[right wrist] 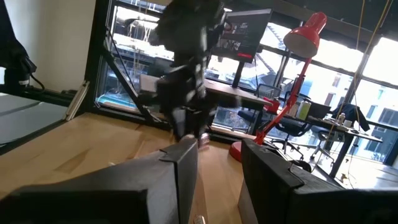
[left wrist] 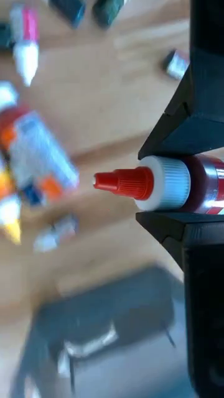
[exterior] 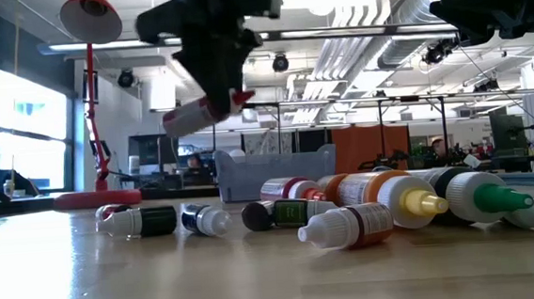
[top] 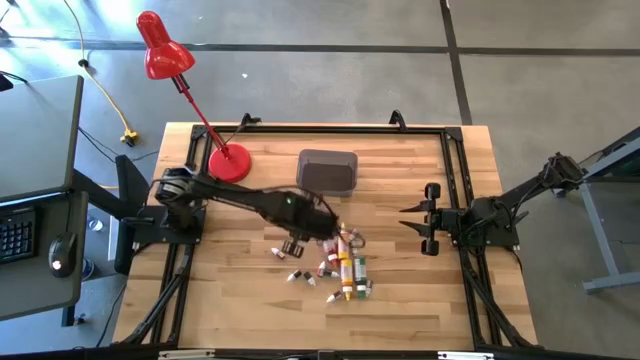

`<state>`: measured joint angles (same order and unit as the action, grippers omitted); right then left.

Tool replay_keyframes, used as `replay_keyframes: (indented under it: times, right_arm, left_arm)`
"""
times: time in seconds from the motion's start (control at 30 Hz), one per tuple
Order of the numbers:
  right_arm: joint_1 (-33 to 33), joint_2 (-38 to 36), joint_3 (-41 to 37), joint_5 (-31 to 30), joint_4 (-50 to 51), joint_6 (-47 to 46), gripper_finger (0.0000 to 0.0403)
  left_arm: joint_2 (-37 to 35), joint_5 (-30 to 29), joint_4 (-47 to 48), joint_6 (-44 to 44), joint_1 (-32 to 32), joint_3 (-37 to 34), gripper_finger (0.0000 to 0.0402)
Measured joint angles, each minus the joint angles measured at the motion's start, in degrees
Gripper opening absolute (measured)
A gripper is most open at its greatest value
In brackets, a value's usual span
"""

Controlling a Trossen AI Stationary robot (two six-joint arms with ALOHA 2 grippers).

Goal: Pick & Place food coloring
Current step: Put the large red food coloring bottle into the black bin

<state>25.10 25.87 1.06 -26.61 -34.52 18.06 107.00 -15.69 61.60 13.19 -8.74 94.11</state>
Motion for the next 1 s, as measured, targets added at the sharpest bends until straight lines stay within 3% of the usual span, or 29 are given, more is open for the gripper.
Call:
replay_keyframes:
  times: [0.2,0.3,0.47,0.63,0.83,1.0]
  right_arm:
    - [0.00,-0.01,0.00,0.00,0.00,0.00,0.0117]
    - [0.00,0.00,0.00,0.00,-0.02,0.00,0.0117]
    - [0.00,0.17,0.00,0.01,0.11,0.00,0.0117]
    - [0.00,0.67,0.00,-0.01,0.95,0.00,0.0117]
    - [0.00,0.85,0.00,-0.22,1.16,0.18,0.0117]
    - [0.00,0.85,0.00,-0.42,1.01,3.08,0.0117]
  left_arm:
    - [-7.64,-2.46,-2.41,1.34,5.30,-0.04,0.0099]
    - [-11.26,0.20,-11.63,3.73,8.55,-1.09,0.0100]
    - [-14.83,5.86,-36.86,10.25,14.39,-11.12,0.0100]
    - [-14.21,11.30,-71.55,6.11,20.05,-26.47,0.0101]
    - [-8.18,8.88,-108.38,-5.54,23.12,-43.30,0.0101]
    - [-1.02,4.98,-126.95,-11.66,22.99,-47.67,0.0101]
